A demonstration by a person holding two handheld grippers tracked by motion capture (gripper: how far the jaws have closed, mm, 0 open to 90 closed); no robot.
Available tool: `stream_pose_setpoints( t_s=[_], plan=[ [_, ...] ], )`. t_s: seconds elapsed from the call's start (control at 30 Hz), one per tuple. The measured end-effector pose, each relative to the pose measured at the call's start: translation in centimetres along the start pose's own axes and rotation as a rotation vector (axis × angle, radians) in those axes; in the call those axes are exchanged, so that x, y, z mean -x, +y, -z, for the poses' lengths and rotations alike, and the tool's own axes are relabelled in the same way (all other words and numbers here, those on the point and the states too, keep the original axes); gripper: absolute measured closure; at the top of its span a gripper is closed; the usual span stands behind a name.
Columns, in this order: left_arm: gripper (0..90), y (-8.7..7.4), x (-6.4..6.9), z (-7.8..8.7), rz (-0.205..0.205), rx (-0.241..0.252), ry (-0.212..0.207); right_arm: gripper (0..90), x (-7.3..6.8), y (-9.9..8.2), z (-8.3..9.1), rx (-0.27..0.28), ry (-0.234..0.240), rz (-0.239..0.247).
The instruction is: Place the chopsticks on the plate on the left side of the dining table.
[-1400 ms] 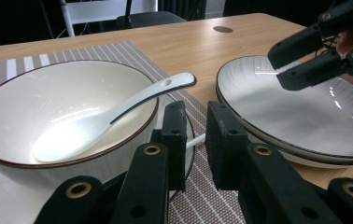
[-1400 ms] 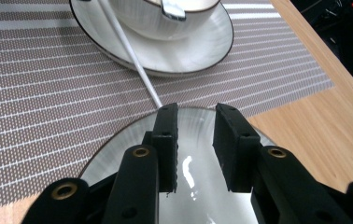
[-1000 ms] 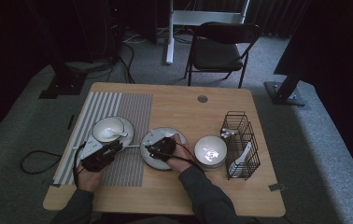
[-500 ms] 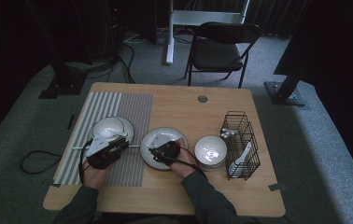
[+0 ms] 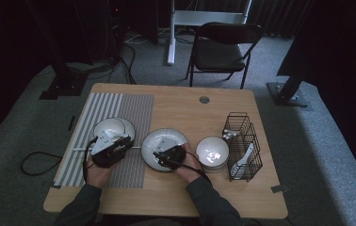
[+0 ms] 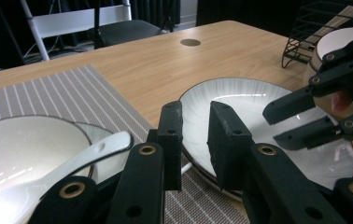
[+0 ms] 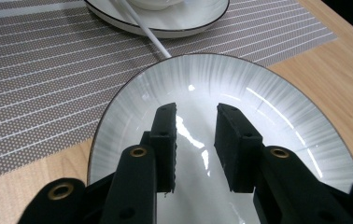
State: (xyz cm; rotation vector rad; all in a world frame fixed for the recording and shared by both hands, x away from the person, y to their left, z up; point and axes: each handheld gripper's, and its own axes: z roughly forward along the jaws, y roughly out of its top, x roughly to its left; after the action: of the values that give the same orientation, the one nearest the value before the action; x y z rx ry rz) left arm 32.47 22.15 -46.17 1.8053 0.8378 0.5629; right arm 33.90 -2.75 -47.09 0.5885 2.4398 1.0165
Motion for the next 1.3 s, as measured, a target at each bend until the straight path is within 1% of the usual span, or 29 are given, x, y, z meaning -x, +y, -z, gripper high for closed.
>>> stream_pose_setpoints(
  t_s=[0.03, 0.1, 0.23, 0.33, 0.5, 0.67, 0.93, 1.03, 1.07, 1.3],
  plan=[
    [75.4, 0.5, 0.1, -0.2, -0.009, -0.001, -0.007, 67.6, 0.0, -0.3, 0.2, 0.002, -0.004, -0.013],
    [75.1, 0.9, 0.1, -0.2, -0.015, -0.003, -0.014, 66.9, 0.0, -0.5, 0.4, 0.01, -0.004, -0.025],
    [74.0, 1.5, 0.2, -0.6, -0.025, -0.01, -0.041, 66.4, 0.1, -1.0, 0.8, 0.024, -0.003, -0.031],
    [73.9, 1.8, 0.4, -0.9, -0.033, -0.011, -0.049, 66.0, 0.1, -1.3, 1.0, 0.03, 0.0, -0.049],
    [73.9, 2.7, 0.5, -1.3, -0.045, -0.002, -0.065, 65.6, 0.2, -1.8, 1.2, 0.031, -0.001, -0.049],
    [73.0, 3.6, 0.7, -1.6, -0.056, -0.003, -0.087, 65.0, 0.2, -2.1, 1.6, 0.044, 0.006, -0.034],
    [73.0, 4.2, 0.8, -2.1, -0.054, -0.001, -0.117, 64.9, 0.2, -3.0, 2.2, 0.064, 0.009, -0.051],
    [73.0, 4.4, 0.9, -2.3, -0.057, 0.001, -0.122, 64.8, 0.2, -3.1, 2.3, 0.071, 0.01, -0.054],
    [73.0, 4.6, 1.1, -2.4, -0.058, 0.004, -0.13, 64.8, 0.2, -3.3, 2.4, 0.075, 0.009, -0.059],
    [72.8, 5.2, 1.7, -3.0, -0.069, 0.008, -0.151, 64.7, 0.0, -3.7, 2.6, 0.083, 0.012, -0.063]
  ],
)
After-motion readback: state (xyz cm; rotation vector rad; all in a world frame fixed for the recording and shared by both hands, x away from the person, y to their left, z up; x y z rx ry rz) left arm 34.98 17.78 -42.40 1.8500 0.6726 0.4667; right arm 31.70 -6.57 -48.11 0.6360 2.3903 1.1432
